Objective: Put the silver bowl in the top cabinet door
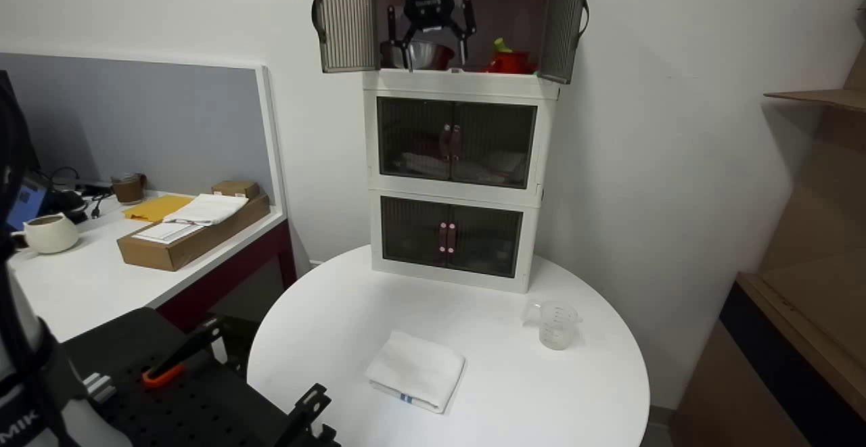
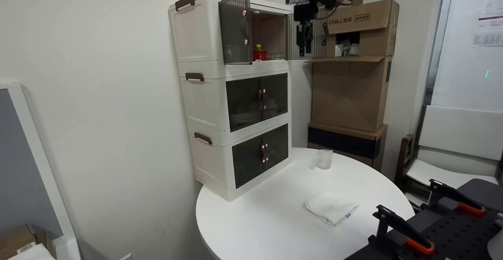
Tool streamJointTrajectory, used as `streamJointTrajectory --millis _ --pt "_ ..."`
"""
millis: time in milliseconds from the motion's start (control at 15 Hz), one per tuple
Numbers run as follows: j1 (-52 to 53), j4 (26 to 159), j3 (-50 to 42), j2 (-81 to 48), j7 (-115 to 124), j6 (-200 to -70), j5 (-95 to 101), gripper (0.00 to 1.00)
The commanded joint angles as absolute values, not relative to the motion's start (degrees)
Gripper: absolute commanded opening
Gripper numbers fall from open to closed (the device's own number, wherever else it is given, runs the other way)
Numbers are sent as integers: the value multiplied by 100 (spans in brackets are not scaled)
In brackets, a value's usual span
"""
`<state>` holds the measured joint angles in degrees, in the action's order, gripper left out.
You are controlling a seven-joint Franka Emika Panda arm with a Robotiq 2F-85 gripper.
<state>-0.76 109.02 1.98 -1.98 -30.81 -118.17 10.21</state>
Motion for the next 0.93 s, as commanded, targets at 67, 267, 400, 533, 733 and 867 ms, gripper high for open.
streamJointTrajectory --millis 67,267,400,533,733,867 --pt "-3 12269 144 6 -1334 -12616 1150 100" --pt "-41 12863 104 184 -483 -12875 956 100" --pt "-41 13196 96 405 -28 -12950 729 100" --pt "-28 12886 102 71 -193 -12805 799 100" --pt "-32 13159 106 348 24 -12836 631 100" --pt "-33 13198 107 409 37 -12837 613 100"
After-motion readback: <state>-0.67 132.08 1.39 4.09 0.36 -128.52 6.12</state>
